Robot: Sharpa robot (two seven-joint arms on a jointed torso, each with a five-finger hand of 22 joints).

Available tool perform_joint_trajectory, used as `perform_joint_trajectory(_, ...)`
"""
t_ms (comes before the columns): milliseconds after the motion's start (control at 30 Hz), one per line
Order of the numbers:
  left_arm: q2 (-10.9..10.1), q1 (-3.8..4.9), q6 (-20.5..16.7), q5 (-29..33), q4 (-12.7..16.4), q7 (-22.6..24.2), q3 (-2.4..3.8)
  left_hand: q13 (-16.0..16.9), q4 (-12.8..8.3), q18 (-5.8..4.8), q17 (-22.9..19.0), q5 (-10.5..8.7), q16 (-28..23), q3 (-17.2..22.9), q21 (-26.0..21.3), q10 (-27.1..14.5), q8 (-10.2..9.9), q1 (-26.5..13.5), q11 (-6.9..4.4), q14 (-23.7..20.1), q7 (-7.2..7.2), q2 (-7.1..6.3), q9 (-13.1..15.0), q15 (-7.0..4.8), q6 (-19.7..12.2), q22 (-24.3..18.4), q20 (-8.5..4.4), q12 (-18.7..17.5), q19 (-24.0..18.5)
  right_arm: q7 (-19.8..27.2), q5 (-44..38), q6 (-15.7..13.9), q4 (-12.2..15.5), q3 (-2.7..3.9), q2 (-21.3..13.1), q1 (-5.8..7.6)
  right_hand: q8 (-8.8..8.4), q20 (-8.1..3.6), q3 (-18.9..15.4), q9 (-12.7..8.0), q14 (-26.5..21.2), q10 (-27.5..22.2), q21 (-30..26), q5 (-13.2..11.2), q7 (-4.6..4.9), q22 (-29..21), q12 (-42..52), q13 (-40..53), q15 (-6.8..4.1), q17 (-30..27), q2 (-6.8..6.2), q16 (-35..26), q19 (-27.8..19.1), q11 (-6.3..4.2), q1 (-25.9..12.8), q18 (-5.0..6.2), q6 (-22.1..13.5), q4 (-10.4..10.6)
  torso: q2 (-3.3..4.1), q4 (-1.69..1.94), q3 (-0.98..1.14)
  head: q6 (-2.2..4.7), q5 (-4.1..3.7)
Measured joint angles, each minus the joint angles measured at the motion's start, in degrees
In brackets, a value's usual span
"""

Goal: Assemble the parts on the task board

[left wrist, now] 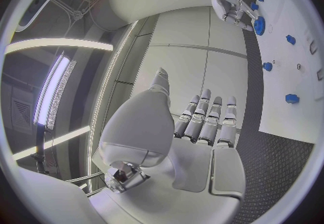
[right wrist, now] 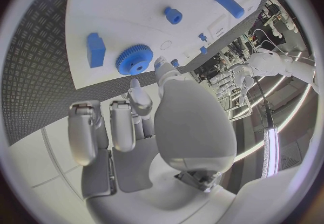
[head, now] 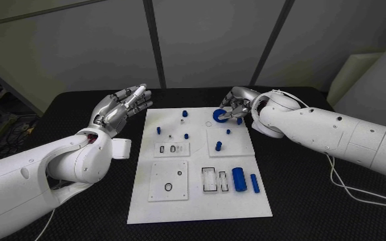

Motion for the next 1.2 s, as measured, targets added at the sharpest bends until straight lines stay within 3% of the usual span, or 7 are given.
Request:
perform_joint_trajectory(500, 0.08, 0.0, 0.23, 0.0, -0.16, -0.14, 0.0, 0.0, -0.16, 0.0, 0.0, 0.0, 0.0, 0.16, 0.0, 0.0, 0.0, 0.0, 0.0, 0.0, 0.0, 0.0, 0.0, 0.0, 0.0, 0.0, 0.0, 0.0, 0.0, -1.81, -1.47, 2.18, -1.5, 0.0, 1.24, -0.01, 0.0, -0.01, 0.16, 0.48, -0.21, 0.74, 0.0, 0.26, 0.0, -0.01, 4.33, 4.57, 0.21, 0.24, 1.06, 0.9, -0.02, 0.1, 1.94, 0.01, 0.0, 0.14, 0.01, 0.0, -0.01, -0.3, 0.05)
perform_joint_trajectory(700, 0.08, 0.0, 0.28, -0.01, -0.2, -0.18, 0.0, 0.0, -0.16, 0.0, 0.0, 0.0, 0.0, 0.16, 0.0, 0.0, 0.0, 0.0, 0.0, 0.0, 0.0, 0.0, 0.0, 0.0, 0.0, 0.0, 0.0, 0.0, 0.0, -1.95, -1.8, 2.33, -1.84, 0.04, 1.38, 0.0, 0.0, -0.02, 0.5, 0.78, -0.21, 1.66, 0.0, 3.15, 0.18, -0.01, 7.02, 7.03, 0.21, 0.24, 1.39, 1.24, -0.02, -0.01, 2.27, 0.02, 0.19, -0.19, 0.02, 0.0, -0.01, -0.31, 0.05)
perform_joint_trajectory(1200, 0.08, 0.0, 0.34, -0.01, -0.25, -0.24, 0.0, 0.0, -0.16, 0.0, 0.0, 0.0, 0.0, 0.16, 0.0, 0.0, 0.0, 0.0, 0.0, 0.0, 0.0, 0.0, 0.0, 0.0, 0.0, 0.0, 0.0, 0.0, 0.0, -2.05, -3.2, 2.52, -2.5, 0.13, 2.54, 0.12, 0.91, -0.02, 1.66, 2.19, -0.21, 5.04, 0.0, 4.3, -0.69, -0.02, 13.71, 9.49, 0.2, 0.23, 3.34, 1.74, -0.03, -0.74, 2.52, 0.02, 5.31, -1.71, 0.05, 0.0, -0.01, -0.62, 0.03)
